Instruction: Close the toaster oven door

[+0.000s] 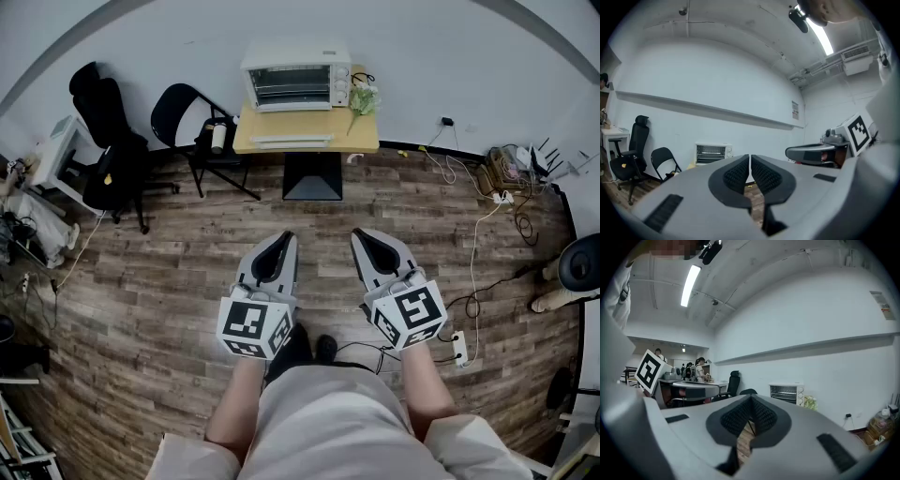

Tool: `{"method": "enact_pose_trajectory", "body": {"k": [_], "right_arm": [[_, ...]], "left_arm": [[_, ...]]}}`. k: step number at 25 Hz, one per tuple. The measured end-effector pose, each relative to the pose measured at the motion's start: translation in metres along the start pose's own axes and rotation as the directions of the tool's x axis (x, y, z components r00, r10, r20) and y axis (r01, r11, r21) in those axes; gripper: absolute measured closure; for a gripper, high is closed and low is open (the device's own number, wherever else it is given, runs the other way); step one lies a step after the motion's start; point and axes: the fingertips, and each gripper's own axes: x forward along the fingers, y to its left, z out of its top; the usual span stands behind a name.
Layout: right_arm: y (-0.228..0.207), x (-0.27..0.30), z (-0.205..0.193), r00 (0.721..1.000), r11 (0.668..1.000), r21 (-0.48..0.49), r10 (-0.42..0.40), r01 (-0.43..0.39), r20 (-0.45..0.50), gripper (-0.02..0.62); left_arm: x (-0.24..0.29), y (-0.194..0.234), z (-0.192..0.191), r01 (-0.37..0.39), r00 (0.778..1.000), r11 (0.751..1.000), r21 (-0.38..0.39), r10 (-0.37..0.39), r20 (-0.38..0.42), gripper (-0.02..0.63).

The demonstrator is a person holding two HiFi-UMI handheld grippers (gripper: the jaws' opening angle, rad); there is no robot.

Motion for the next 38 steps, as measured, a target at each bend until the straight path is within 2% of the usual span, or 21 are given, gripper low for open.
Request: {"method": "enact_pose_trajectory", "body": {"k": [5,13,23,38], "right_arm": [[0.0,-0.006,0.005,1.0,1.0,0.002,-0.01,0.01,0.007,0.597],[-0.004,-0.008,-0.005,1.0,0.998,0.069,-0.006,0.006,-0.012,0.597],[-0.006,-0.018,-0.009,1.0,0.997,0.081,-0.004,0.005,-0.002,0.597],[-0.015,0.025,-0.001,1.0,0.997,0.071,-0.008,0.008,-0.01,0.595]], "left_arm": [[-0.001,-0.007,0.007,0.014,1.0,1.0,0.01,-0.014,-0.005,0.588],[0.001,-0.014,0.004,0.028,0.999,1.0,0.014,-0.028,-0.022,0.588],[-0.004,-0.018,-0.002,0.009,1.0,1.0,0.01,-0.009,-0.03,0.588],[0.021,0.022,0.004,0.002,1.0,1.0,0.002,-0.002,-0.029,0.588]]}}
